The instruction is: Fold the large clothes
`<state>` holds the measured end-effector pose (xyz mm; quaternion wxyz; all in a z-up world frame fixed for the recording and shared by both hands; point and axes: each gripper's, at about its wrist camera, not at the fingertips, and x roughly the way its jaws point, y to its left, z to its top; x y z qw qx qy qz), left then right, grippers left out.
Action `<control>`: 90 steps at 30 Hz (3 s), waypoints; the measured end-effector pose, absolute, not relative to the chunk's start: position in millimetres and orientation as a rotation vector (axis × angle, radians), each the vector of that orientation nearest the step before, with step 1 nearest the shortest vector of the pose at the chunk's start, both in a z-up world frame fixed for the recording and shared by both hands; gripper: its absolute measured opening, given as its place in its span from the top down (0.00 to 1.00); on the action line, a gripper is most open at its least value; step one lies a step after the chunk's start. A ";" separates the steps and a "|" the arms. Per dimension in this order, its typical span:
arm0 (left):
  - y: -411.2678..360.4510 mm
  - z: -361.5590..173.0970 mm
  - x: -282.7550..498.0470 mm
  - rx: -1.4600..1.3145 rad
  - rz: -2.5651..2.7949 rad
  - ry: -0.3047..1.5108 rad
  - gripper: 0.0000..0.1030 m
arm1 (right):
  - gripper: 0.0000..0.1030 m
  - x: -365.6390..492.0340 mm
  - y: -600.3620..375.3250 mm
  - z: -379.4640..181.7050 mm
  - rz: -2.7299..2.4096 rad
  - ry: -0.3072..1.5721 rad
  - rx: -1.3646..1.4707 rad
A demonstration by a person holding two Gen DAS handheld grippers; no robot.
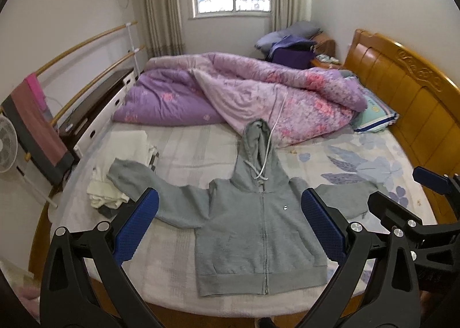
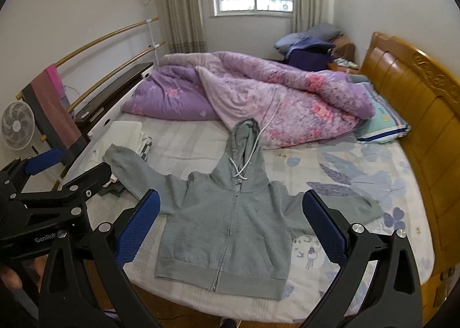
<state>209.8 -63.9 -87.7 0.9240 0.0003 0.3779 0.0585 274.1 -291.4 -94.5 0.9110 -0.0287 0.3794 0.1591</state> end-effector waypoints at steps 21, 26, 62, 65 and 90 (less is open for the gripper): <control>154.6 -237.4 338.6 -0.197 0.177 1.030 0.04 | 0.07 422.6 -139.9 -226.2 0.218 0.985 -0.027; 259.3 -277.8 361.0 -0.288 0.262 1.014 0.04 | 0.07 447.3 -99.0 -280.2 0.135 1.000 0.006; 392.6 -301.8 368.7 -0.342 0.399 0.769 0.93 | 0.96 515.9 -27.4 -546.5 0.359 1.372 0.178; 368.7 -272.5 354.9 -0.310 0.391 0.713 0.93 | 0.96 518.1 -22.7 -576.2 0.410 1.452 0.181; -148.9 -439.4 482.0 -0.151 -0.331 1.035 0.83 | 0.91 486.5 -418.8 -506.2 0.113 1.268 0.507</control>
